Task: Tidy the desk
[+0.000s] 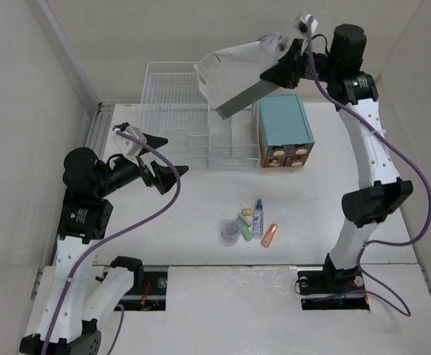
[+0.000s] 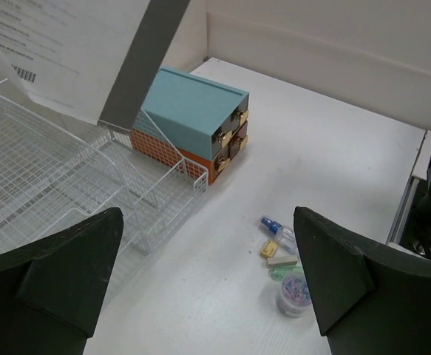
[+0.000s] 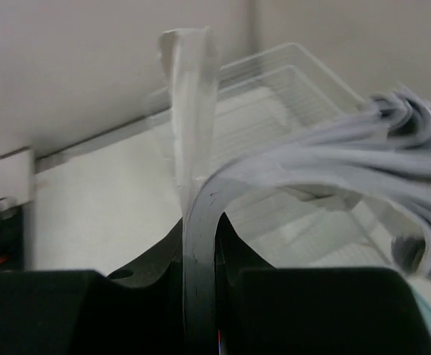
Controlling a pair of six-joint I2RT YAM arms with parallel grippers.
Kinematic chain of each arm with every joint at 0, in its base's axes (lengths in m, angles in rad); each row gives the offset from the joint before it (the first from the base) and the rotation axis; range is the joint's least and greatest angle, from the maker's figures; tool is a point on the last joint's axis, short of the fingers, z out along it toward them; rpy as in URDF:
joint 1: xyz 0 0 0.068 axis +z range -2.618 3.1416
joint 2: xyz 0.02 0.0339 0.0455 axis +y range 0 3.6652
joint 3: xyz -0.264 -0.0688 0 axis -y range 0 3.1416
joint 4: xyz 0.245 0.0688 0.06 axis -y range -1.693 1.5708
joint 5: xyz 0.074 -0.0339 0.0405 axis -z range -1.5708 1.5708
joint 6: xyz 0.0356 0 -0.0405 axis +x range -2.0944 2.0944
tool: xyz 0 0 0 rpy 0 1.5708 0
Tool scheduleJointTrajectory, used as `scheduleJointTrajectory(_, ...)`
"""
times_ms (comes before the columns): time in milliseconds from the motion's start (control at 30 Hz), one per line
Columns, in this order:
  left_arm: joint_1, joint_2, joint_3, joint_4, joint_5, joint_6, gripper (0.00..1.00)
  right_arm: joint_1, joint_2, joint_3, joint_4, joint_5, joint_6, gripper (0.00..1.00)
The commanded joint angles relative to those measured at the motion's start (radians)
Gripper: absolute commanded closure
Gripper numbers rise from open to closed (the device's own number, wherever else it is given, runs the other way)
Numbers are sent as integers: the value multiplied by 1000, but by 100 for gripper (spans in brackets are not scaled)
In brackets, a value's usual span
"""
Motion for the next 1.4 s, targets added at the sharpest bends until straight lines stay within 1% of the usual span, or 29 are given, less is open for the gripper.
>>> scheduleJointTrajectory(0,2,-13,-3,42,37,-4,1,103,18,152,-258,395,-247,100)
scheduleJointTrajectory(33,2,-13,-3,42,37,-4,1,128,18,152,-258,480,-267,100)
scheduleJointTrajectory(100,2,-23,-3,42,37,-4,1,169,-31,100,-201,628,-282,100)
scheduleJointTrajectory(133,2,-23,-13,42,37,-4,1,210,-41,89,-167,780,-292,100)
scheduleJointTrajectory(233,2,-32,-13,42,37,5,1,254,-66,80,-156,932,-318,100)
scheduleJointTrajectory(367,2,-32,-13,33,37,5,1,309,-129,20,-97,1028,-327,100)
scheduleJointTrajectory(467,2,-32,-23,43,49,5,1,338,-150,9,-97,1109,-336,100)
scheduleJointTrajectory(633,2,-41,-32,54,58,-4,1,389,-141,-7,-141,1109,-299,100)
scheduleJointTrajectory(767,2,-52,-52,63,58,-4,1,424,-184,-116,-54,1167,-246,100)
scheduleJointTrajectory(867,2,-61,-61,63,58,-4,1,424,-184,-125,-31,1203,-192,100)
scheduleJointTrajectory(1000,2,-61,-61,63,58,-4,1,433,-161,-126,-20,1212,-112,100)
scheduleJointTrajectory(1167,2,-70,-61,63,58,-4,1,475,-129,-116,2,1373,-48,100)
scheduleJointTrajectory(1267,2,-70,-70,63,58,-4,1,496,-109,-97,11,1407,13,100)
scheduleJointTrajectory(1333,2,-70,-79,63,58,-4,1,505,-109,-87,11,1418,24,100)
scheduleJointTrajectory(1367,2,-70,-79,63,58,-4,1,514,-97,-75,11,1433,59,100)
